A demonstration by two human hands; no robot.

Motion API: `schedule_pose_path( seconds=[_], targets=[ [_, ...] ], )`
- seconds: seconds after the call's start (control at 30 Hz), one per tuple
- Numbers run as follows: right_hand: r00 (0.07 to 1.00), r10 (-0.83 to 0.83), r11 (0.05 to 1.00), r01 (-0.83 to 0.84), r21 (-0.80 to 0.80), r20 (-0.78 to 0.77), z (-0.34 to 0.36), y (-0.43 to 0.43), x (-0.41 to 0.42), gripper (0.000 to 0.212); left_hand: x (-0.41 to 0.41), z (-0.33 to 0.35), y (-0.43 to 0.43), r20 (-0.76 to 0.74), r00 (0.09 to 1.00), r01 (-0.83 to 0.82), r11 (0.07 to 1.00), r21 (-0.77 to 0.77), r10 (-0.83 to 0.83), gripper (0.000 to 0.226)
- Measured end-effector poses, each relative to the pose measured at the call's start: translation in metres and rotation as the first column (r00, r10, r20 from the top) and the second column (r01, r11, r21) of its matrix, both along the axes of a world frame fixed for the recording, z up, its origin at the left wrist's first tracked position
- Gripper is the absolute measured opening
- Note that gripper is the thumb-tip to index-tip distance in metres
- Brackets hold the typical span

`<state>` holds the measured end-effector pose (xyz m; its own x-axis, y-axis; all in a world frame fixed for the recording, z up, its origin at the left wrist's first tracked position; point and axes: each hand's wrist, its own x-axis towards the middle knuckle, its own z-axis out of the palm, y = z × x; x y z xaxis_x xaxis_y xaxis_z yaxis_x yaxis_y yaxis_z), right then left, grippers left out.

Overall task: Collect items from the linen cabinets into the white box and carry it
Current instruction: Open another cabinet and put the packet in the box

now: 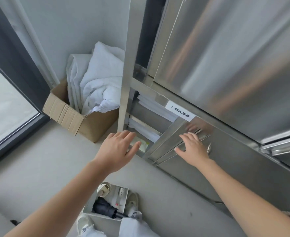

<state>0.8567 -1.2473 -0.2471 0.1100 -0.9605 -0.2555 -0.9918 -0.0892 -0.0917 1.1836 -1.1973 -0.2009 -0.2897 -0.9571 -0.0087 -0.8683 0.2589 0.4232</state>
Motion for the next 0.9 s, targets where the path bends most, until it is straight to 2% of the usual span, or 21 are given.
schedule_pose_path(
  seconds=[0.17,0.4,0.6,0.77,0.9],
  targets=[
    [0.994,-0.103,0.995,0.103,-0.018,0.025,-0.007,0.022,-0.027,0.07,-0.027,-0.003,-0.002,0.023,0.999,0.039,0.999,0.008,-0.039,0.057],
    [0.982,-0.187,0.981,0.189,-0.051,0.038,-0.013,0.037,-0.057,0.07,-0.053,-0.009,-0.007,0.047,0.997,0.058,0.998,-0.001,-0.058,0.048],
    [0.982,-0.177,0.98,0.183,-0.082,0.071,-0.015,0.045,-0.073,0.068,-0.074,-0.007,-0.01,0.059,0.995,0.077,0.997,0.008,-0.077,0.047],
    [0.981,-0.181,0.982,0.184,-0.044,0.063,-0.013,0.047,-0.066,0.073,-0.08,-0.006,-0.012,0.072,0.995,0.073,0.997,0.0,-0.073,0.048],
    [0.985,-0.099,0.993,0.108,-0.055,0.14,-0.016,0.054,-0.042,0.074,-0.076,-0.009,-0.013,0.094,0.995,0.044,0.999,0.004,-0.044,0.049]
  ],
)
